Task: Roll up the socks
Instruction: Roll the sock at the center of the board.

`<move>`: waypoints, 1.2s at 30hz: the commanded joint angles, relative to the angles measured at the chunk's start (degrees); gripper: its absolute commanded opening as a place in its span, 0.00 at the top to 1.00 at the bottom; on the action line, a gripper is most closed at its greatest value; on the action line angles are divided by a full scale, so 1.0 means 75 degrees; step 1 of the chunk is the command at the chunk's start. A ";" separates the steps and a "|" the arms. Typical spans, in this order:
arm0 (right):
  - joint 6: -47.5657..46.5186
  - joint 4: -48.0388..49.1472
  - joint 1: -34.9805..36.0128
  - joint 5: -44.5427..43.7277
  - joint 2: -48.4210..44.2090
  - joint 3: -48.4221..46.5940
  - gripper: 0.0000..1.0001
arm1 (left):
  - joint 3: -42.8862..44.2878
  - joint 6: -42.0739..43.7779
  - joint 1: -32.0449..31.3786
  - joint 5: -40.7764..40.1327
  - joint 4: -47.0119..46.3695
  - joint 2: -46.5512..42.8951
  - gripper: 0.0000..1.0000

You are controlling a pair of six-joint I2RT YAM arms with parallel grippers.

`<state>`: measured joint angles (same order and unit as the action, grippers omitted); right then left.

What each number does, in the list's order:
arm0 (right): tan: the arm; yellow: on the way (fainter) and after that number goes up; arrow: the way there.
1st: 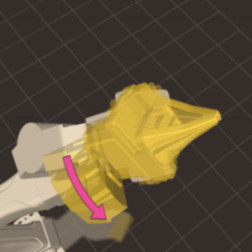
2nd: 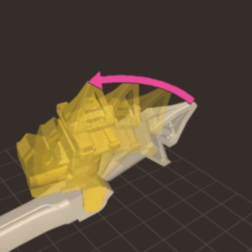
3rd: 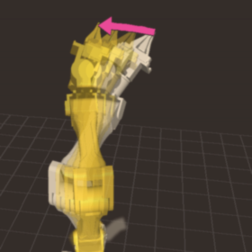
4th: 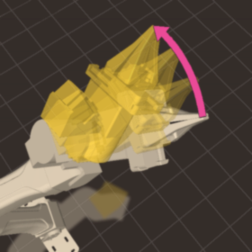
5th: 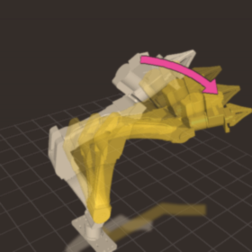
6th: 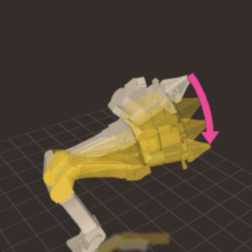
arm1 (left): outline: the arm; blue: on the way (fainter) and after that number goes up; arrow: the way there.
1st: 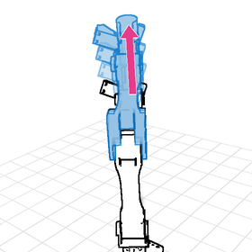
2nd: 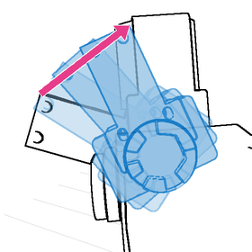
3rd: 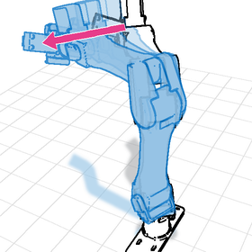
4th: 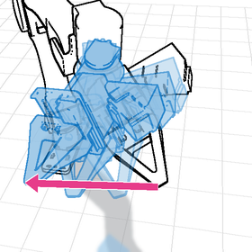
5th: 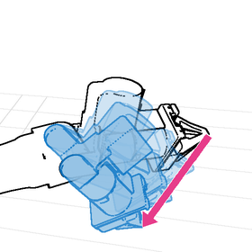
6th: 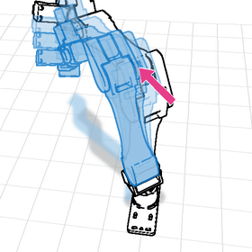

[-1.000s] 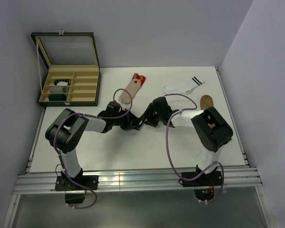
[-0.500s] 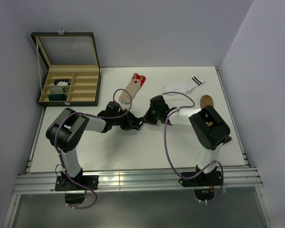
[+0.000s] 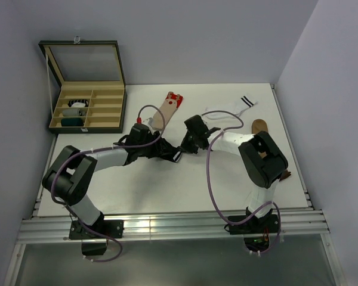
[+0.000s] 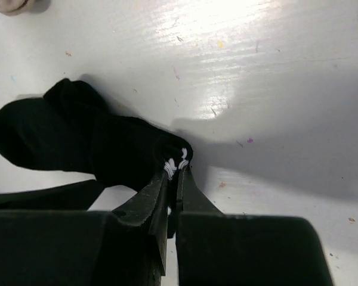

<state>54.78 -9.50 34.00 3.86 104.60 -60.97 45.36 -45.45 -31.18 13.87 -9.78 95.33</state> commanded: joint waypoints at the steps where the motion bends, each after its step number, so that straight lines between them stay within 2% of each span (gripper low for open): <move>1: -0.0004 -0.0585 0.0061 -0.0268 0.0163 -0.0588 1.00 | 0.0338 0.1347 -0.0365 -0.1539 0.0355 -0.0499 0.49; 3: 0.0008 -0.0690 0.0072 -0.0222 0.0257 -0.0741 1.00 | 0.0338 0.2015 -0.0833 -0.1848 0.0250 -0.0523 0.50; 5: 0.0043 -0.0749 0.0096 -0.0163 0.0327 -0.0800 1.00 | 0.0256 0.2599 -0.1417 -0.2725 -0.0089 -0.0500 0.50; 11: 0.0020 -0.0890 0.0107 -0.0104 0.0397 -0.0917 1.00 | 0.0338 0.3352 -0.2369 -0.3688 -0.0605 -0.0336 0.49; 17: -0.0004 -0.0913 0.0107 -0.0034 0.0456 -0.0976 1.00 | 0.0596 0.3704 -0.2592 -0.3864 -0.0618 0.0097 0.49; 21: -0.0051 -0.0902 0.0107 0.0013 0.0468 -0.1000 1.00 | 0.0678 0.3787 -0.2850 -0.4565 -0.0605 0.0111 0.49; 27: -0.0051 -0.0925 0.0107 0.0071 0.0538 -0.1058 1.00 | 0.0596 0.3962 -0.3003 -0.4299 -0.0677 0.0144 0.50; 36: -0.0039 -0.0937 0.0107 0.0130 0.0562 -0.1105 1.00 | 0.1099 0.3834 -0.3155 -0.4743 0.0166 0.0660 0.49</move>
<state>54.72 -15.79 34.26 4.75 107.94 -66.85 50.52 -17.02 -54.28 -19.14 -10.90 98.80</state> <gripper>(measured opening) 0.046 0.505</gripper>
